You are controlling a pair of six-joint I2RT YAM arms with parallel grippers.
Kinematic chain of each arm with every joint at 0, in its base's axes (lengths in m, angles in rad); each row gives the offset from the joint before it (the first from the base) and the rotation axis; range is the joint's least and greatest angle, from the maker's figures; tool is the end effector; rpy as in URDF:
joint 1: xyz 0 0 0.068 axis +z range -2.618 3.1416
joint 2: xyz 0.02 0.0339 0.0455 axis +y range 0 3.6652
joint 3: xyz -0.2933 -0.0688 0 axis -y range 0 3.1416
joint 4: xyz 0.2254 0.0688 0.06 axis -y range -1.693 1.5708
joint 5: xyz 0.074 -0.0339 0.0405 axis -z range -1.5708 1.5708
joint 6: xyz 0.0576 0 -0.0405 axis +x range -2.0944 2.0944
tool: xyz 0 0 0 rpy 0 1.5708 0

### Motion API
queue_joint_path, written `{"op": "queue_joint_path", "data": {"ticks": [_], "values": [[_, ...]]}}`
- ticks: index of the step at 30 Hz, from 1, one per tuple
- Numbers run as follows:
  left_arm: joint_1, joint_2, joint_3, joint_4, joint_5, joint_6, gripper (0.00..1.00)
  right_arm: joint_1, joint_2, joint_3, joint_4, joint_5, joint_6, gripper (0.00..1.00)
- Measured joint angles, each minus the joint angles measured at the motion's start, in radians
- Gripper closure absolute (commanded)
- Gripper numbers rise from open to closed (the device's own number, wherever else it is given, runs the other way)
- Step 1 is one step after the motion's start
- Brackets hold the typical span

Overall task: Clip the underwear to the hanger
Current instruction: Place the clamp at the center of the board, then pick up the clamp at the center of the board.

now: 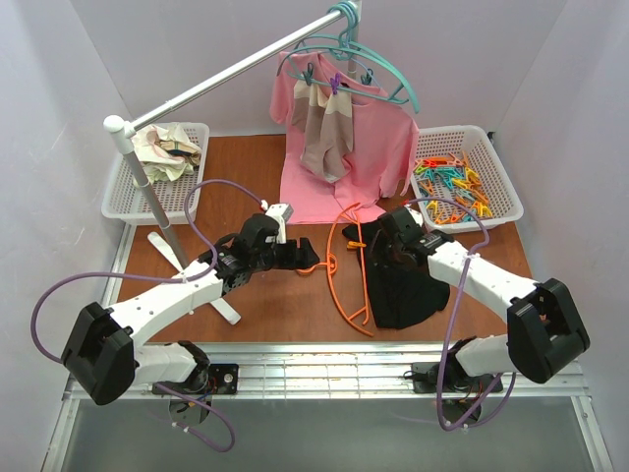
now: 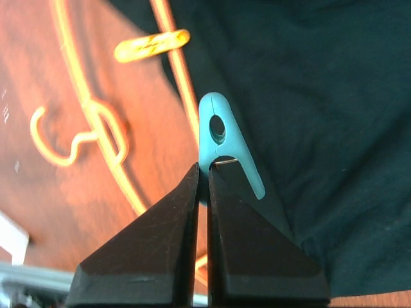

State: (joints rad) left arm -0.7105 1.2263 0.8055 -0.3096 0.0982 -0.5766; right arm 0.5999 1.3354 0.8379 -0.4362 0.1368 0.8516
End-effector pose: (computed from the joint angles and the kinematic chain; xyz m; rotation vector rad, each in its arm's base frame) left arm 0.1851 -0.1667 0.2646 0.2151 2.4128 -0.7445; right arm 0.2160 0.1382 0.2385 0.3764 2.5172 0.4265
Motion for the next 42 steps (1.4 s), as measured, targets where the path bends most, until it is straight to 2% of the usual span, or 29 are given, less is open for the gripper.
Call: {"op": "queue_joint_path", "data": {"ticks": [2,3,4,7,9,14,19,21,25,29,42], "values": [[0.0,-0.006,-0.003,-0.002,-0.003,0.0,0.08,0.003,0.014,0.0,0.001,0.04,0.037,0.97],[0.0,-0.009,-0.005,-0.002,-0.004,0.0,0.08,0.004,0.021,0.0,0.001,0.053,0.051,0.89],[0.0,-0.01,-0.007,-0.004,-0.005,0.0,0.08,0.004,0.029,0.004,0.0,0.06,0.06,0.61],[0.0,-0.01,-0.008,-0.005,-0.006,0.005,0.07,0.005,0.073,0.036,-0.008,0.067,0.065,0.21],[0.0,-0.006,-0.008,-0.003,-0.011,0.017,0.07,0.008,0.106,0.075,-0.011,0.065,0.054,0.14],[-0.023,0.081,0.023,0.009,-0.05,0.066,0.07,0.018,0.104,0.151,-0.014,0.085,0.005,0.13],[-0.134,0.278,0.159,0.056,-0.132,0.139,0.08,-0.003,-0.011,0.138,-0.043,0.164,-0.043,0.14],[-0.192,0.373,0.24,0.079,-0.167,0.169,0.08,-0.058,-0.079,0.106,-0.045,0.176,-0.052,0.14],[-0.284,0.528,0.379,0.112,-0.233,0.223,0.08,-0.253,-0.198,0.03,-0.072,0.194,-0.084,0.14],[-0.345,0.614,0.432,0.139,-0.297,0.25,0.08,-0.38,-0.25,-0.005,-0.095,0.195,-0.126,0.15],[-0.383,0.794,0.51,0.245,-0.375,0.336,0.12,-0.441,-0.285,-0.069,-0.117,0.117,-0.203,0.2]]}}
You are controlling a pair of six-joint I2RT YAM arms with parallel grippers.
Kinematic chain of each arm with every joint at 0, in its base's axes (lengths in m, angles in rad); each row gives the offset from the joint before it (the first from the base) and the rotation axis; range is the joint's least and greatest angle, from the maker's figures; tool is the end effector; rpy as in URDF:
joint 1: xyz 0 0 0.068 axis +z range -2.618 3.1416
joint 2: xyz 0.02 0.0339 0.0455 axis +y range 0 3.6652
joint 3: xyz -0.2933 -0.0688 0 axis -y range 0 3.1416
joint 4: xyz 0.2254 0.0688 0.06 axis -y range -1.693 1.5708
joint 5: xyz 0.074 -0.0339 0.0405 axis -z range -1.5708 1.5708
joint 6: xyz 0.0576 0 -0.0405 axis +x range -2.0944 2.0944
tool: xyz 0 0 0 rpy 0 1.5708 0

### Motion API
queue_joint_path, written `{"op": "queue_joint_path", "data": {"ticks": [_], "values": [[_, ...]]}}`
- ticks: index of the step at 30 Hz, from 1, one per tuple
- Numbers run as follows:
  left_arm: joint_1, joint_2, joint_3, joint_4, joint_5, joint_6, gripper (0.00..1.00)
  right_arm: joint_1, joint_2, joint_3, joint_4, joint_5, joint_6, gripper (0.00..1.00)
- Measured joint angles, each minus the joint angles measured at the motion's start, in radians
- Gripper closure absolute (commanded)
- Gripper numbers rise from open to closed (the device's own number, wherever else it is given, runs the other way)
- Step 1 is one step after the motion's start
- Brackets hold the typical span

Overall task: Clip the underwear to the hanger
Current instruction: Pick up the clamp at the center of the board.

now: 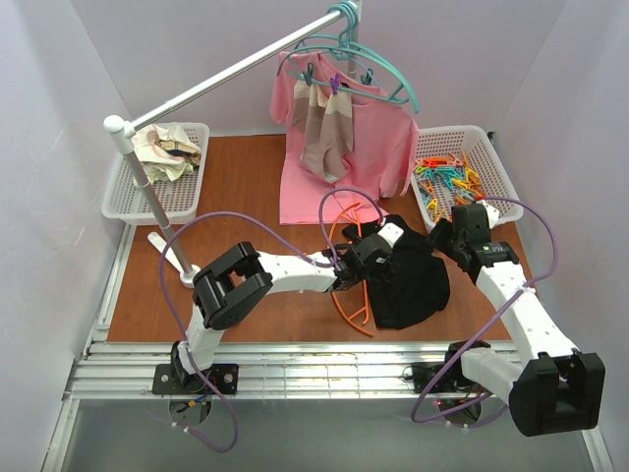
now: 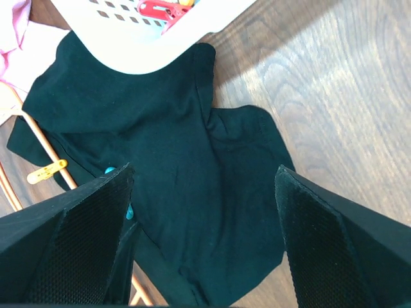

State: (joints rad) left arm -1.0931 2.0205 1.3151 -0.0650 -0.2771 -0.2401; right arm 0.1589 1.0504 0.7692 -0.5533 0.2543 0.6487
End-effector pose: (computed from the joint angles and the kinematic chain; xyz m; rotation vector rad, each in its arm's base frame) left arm 0.2213 -0.3932 0.1871 0.8377 2.1755 -0.3537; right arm 0.1943 0.0165 0.2669 0.6877 2.2701 0.0806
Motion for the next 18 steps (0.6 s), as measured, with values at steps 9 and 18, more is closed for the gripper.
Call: {"op": "queue_joint_path", "data": {"ticks": [9,18], "values": [[-0.005,0.028,0.048,0.021,0.005,0.01,0.32,-0.053,-0.012,0.0,0.0,-0.031,-0.057,0.22],[-0.017,0.048,0.062,0.023,0.004,0.008,0.37,-0.067,0.003,0.0,0.0,-0.06,-0.08,0.22]]}}
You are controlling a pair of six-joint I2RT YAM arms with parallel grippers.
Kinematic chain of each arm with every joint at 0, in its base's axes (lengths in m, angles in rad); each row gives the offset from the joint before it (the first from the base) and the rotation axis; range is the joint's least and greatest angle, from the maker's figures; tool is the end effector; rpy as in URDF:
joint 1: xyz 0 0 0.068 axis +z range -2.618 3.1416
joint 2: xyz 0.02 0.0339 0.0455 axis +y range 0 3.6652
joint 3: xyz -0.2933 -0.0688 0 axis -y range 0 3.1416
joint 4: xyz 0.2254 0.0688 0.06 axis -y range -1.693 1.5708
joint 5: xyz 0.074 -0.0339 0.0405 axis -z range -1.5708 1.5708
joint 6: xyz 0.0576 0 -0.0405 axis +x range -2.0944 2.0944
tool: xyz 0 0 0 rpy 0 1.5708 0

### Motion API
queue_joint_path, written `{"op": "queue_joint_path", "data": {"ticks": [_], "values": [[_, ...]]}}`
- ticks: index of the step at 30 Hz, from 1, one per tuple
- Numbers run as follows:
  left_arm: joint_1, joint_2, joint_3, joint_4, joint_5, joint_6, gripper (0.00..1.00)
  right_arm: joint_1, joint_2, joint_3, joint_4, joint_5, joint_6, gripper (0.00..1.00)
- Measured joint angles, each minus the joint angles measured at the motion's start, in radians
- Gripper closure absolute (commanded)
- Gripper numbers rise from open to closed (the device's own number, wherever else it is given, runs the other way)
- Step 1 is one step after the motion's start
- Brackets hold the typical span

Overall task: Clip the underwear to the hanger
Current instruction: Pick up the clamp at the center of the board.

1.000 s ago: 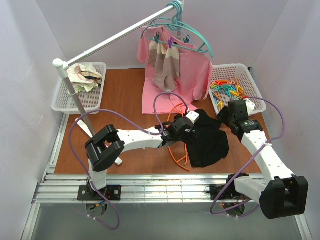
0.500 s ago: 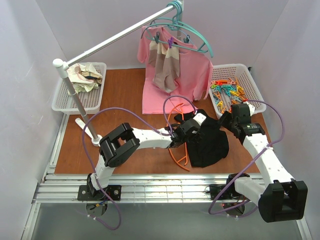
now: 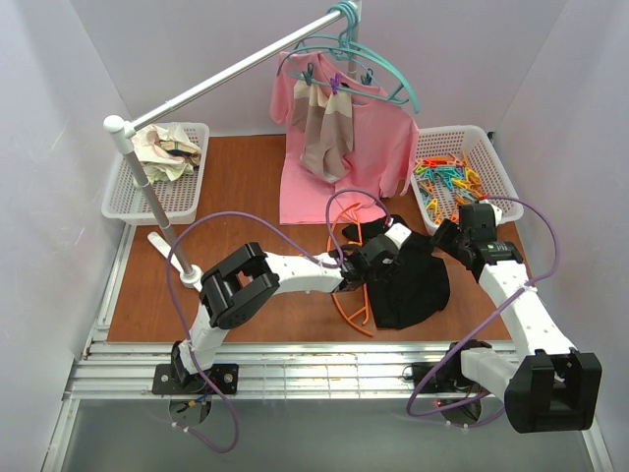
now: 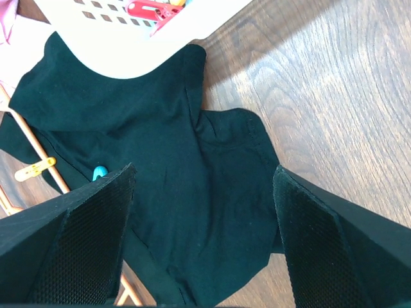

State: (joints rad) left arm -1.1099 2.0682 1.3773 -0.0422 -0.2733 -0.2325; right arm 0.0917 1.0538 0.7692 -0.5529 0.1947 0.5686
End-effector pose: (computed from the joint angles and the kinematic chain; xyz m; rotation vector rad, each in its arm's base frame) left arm 0.2221 -0.4123 0.1872 0.8484 2.1393 -0.3887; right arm 0.1958 0.0068 0.2658 0.6509 2.2986 0.0766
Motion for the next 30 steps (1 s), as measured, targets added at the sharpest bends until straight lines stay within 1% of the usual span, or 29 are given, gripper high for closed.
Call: {"op": "queue_joint_path", "data": {"ticks": [5,10,13,17,18,22,30], "values": [[0.0,0.04,0.0,-0.023,-0.007,-0.015,0.38,0.0,0.0,0.0,0.001,-0.013,0.0,0.23],[0.0,0.043,0.0,-0.035,-0.023,-0.03,0.38,-0.008,0.0,0.0,0.001,-0.023,0.0,0.23],[0.0,0.043,0.0,-0.036,-0.023,-0.034,0.42,-0.011,0.0,0.0,0.001,-0.027,0.0,0.23],[0.0,0.043,0.0,-0.036,-0.03,-0.036,0.5,-0.013,0.0,0.0,0.001,-0.035,0.0,0.23],[0.0,0.043,0.0,-0.037,-0.032,-0.033,0.55,-0.013,0.0,0.0,0.001,-0.037,0.0,0.23],[0.0,0.043,0.0,-0.037,-0.042,-0.029,0.65,-0.013,0.0,0.0,0.001,-0.041,0.0,0.23],[0.0,0.043,-0.002,-0.034,-0.045,-0.003,0.69,-0.014,0.0,0.0,0.001,-0.041,0.0,0.23]]}}
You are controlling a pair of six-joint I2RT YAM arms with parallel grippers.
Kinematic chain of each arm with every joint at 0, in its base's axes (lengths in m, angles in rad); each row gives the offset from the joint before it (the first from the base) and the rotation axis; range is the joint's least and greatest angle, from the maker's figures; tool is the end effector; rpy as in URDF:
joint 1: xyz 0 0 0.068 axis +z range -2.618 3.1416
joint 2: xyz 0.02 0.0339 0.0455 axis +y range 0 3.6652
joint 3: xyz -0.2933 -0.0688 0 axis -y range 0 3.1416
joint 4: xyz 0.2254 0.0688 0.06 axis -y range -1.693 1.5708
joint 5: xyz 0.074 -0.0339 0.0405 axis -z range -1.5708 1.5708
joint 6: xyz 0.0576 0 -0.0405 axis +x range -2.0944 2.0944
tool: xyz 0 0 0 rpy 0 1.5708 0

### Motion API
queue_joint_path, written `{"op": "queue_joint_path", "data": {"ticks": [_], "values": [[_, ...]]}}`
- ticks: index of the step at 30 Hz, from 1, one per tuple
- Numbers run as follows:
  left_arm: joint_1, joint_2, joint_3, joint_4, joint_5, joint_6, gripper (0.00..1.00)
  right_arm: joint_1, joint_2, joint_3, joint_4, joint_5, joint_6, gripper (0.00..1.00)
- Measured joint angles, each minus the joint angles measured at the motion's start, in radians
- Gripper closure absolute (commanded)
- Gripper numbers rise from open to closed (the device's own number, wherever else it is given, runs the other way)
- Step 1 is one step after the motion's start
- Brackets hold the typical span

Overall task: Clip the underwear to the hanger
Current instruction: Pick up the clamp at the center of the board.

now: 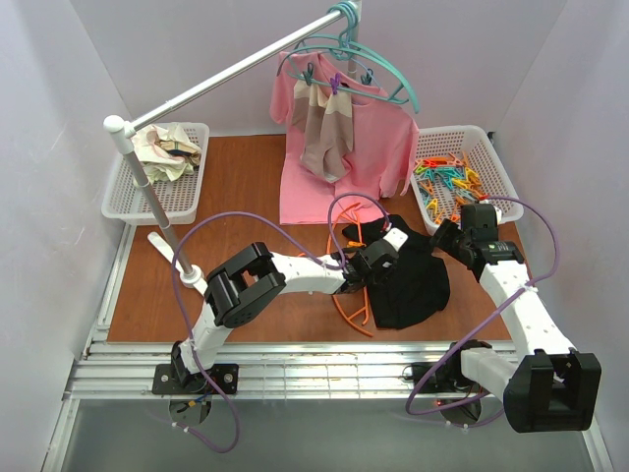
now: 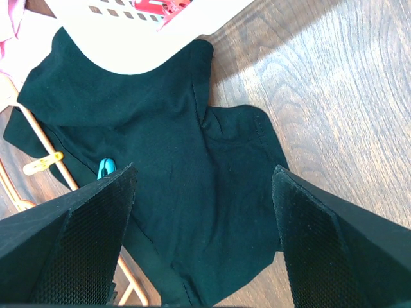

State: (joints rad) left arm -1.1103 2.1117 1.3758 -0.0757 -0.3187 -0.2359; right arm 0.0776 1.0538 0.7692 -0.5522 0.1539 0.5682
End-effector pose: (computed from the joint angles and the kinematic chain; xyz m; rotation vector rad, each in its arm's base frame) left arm 0.2237 -0.4103 0.1647 0.8563 2.1872 -0.2884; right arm 0.1960 0.0064 0.2656 0.6510 2.3078 0.1171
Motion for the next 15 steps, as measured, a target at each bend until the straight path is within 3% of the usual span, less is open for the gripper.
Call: {"op": "queue_joint_path", "data": {"ticks": [9,15], "values": [[0.002,-0.097,-0.018,-0.015,0.086,0.056,0.69,-0.006,0.012,0.02,-0.002,-0.004,-0.051,0.23],[0.061,-0.366,-0.087,-0.035,0.358,0.019,0.7,-0.011,0.024,0.081,0.006,-0.117,-0.171,0.22]]}}
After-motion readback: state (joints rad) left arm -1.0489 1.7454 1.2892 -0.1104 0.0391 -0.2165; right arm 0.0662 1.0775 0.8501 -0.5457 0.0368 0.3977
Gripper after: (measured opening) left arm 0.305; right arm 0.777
